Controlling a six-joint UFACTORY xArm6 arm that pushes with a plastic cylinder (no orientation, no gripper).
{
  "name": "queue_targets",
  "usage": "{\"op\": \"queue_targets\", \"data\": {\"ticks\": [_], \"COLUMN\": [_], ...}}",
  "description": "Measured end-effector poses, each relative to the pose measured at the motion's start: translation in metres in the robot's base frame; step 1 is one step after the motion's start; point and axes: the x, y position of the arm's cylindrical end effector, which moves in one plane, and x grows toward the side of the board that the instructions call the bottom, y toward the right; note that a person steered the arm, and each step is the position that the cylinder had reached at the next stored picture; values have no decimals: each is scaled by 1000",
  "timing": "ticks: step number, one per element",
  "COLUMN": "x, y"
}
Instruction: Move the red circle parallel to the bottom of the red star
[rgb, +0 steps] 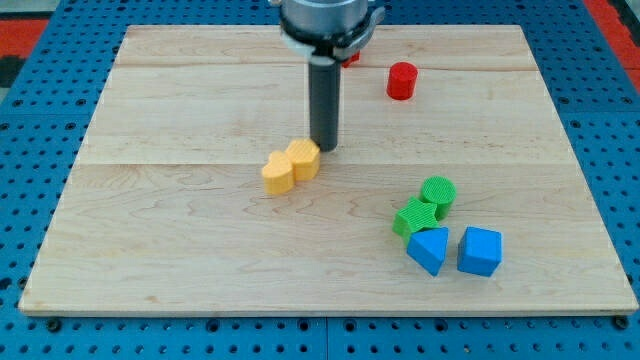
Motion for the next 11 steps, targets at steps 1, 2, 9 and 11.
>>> {"op": "queue_targets", "data": {"ticks": [1, 2, 9, 11], "x": [18, 59, -40, -117], "y": [-58, -96, -10, 73]}}
